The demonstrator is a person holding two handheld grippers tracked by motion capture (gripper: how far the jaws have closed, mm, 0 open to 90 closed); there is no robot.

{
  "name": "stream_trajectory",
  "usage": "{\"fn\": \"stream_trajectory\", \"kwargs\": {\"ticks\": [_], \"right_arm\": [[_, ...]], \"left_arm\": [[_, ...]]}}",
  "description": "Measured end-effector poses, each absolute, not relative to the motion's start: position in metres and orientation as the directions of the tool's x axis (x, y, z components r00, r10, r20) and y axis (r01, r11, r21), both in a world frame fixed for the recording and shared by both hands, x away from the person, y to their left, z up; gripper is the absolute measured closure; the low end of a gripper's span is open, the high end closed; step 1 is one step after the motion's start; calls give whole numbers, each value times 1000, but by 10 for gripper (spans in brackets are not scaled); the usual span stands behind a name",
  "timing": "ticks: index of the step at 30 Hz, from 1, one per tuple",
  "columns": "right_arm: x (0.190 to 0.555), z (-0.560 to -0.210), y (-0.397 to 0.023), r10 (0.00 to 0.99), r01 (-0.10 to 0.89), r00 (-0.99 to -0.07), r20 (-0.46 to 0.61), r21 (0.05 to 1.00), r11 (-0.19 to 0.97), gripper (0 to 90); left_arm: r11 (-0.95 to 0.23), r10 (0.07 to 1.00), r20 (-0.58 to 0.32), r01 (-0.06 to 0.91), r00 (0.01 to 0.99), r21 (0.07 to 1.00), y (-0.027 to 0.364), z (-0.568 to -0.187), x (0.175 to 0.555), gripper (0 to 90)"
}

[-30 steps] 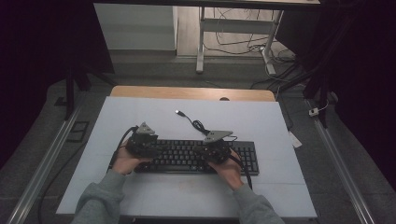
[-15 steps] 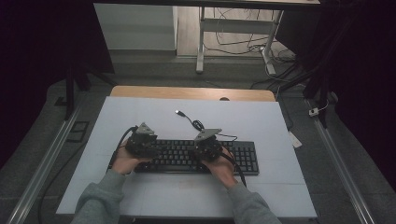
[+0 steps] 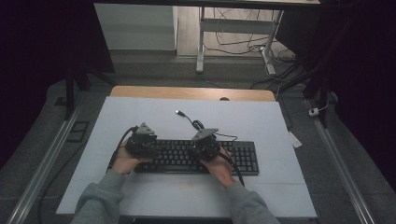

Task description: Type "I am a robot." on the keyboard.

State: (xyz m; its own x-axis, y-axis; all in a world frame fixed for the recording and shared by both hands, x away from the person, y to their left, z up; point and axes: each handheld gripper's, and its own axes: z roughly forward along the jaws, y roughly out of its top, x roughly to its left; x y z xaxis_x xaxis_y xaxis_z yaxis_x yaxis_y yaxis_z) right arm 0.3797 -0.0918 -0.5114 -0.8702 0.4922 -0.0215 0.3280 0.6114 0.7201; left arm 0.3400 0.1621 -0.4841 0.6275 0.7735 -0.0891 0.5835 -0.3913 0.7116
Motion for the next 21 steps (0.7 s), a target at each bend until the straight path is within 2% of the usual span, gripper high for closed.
{"fn": "stream_trajectory", "kwargs": {"ticks": [15,21], "right_arm": [[379,-511,-92,493,333,-870,-22,711,619,896],[377,-499,-105,514,347,-858,16,755,556,896]], "left_arm": [[-401,772,-82,583,630,707,162,-485,340,361],[-399,773,-81,582,629,708,163,-484,339,361]]}}
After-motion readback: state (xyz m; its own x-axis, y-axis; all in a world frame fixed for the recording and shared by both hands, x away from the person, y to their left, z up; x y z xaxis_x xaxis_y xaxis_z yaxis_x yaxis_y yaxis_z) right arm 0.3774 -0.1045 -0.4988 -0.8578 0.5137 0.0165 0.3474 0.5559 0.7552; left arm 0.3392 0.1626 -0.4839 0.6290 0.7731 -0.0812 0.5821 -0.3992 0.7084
